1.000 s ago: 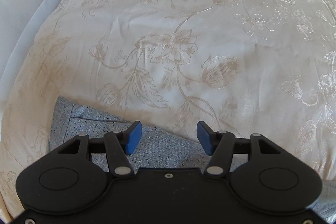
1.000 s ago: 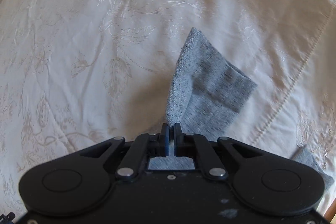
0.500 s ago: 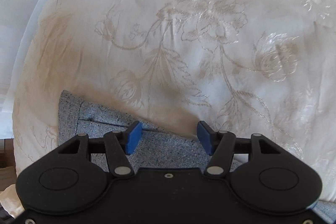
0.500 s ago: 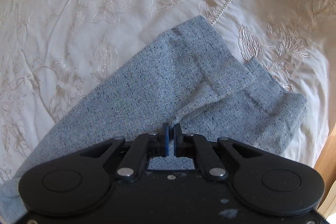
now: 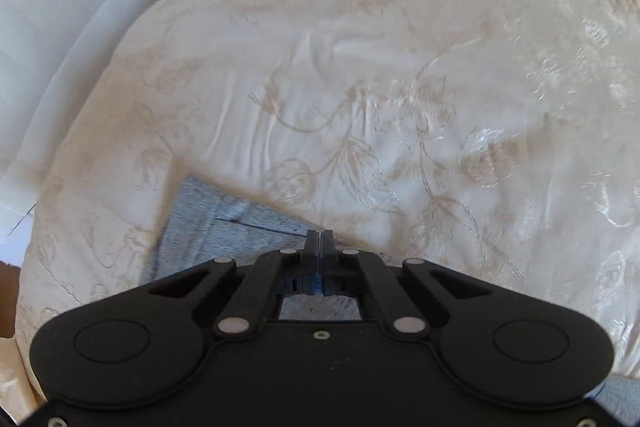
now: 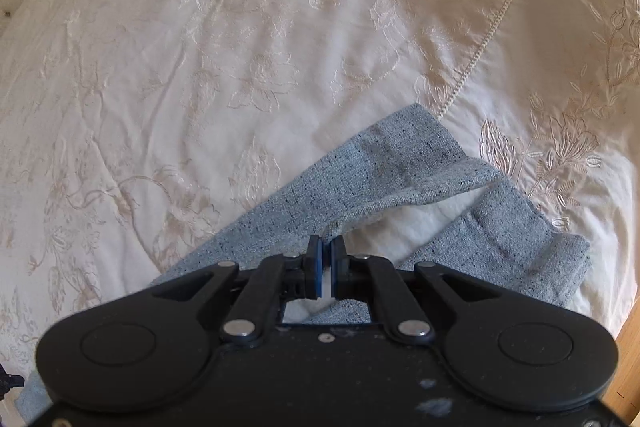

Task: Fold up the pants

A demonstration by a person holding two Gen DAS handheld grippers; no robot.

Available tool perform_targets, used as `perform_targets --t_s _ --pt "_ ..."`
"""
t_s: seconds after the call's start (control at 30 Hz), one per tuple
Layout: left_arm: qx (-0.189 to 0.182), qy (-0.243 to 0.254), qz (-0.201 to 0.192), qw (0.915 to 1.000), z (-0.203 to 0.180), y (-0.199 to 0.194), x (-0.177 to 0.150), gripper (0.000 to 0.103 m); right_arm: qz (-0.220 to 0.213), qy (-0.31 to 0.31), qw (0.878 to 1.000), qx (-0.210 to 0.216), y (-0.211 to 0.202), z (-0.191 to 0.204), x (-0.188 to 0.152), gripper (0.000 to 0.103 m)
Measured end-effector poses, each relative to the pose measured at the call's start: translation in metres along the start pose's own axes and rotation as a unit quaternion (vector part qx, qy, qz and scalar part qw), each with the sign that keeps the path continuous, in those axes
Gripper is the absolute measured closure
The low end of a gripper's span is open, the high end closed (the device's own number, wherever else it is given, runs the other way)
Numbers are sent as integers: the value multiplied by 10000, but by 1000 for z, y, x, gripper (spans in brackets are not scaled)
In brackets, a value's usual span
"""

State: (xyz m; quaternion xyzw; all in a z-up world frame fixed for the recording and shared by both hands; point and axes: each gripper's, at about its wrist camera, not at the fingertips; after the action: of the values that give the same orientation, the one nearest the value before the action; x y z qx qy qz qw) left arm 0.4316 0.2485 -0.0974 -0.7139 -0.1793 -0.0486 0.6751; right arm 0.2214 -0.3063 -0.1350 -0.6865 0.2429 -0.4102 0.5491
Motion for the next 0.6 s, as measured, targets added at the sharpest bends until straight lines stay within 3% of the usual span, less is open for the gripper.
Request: perform_targets --t_s 0.07,0.17,0.23,0.33,0.47,0.53,0.6 --pt "-222 -35 -143 9996 12 -27 -13 103 -69 -23 9998 161 -12 -6 1 99" --pt "-643 -164 142 9977 25 -31 -22 100 -78 -70 9992 397 -25 -17 -5 99" --pt "-832 -370 216 9956 30 -25 -26 89 -83 -123 9989 438 -29 -22 -11 99" --pt "-876 -508 261 9945 28 -16 -25 87 -208 -115 9993 277 -36 -27 -19 99" --pt "-841 -163 396 9955 4 -3 -20 79 -199 -32 9998 81 -42 -47 -34 99" --pt "-754 6 506 9959 -10 8 -16 65 -65 -34 9999 -69 -37 -60 -47 99" --pt "-575 115 619 9964 -22 20 -13 65 79 2 9998 -203 -26 -73 -61 99"
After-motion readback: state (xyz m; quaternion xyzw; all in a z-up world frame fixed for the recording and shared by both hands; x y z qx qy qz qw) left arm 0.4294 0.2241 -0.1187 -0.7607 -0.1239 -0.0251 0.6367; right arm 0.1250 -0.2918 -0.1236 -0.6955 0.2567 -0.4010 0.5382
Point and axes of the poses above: each gripper's, at about its wrist camera, not at the fingertips, and y roughly the way its jaws point, z to its left, x to its top, and after that the axes turned 14 degrees about -x, right-handed
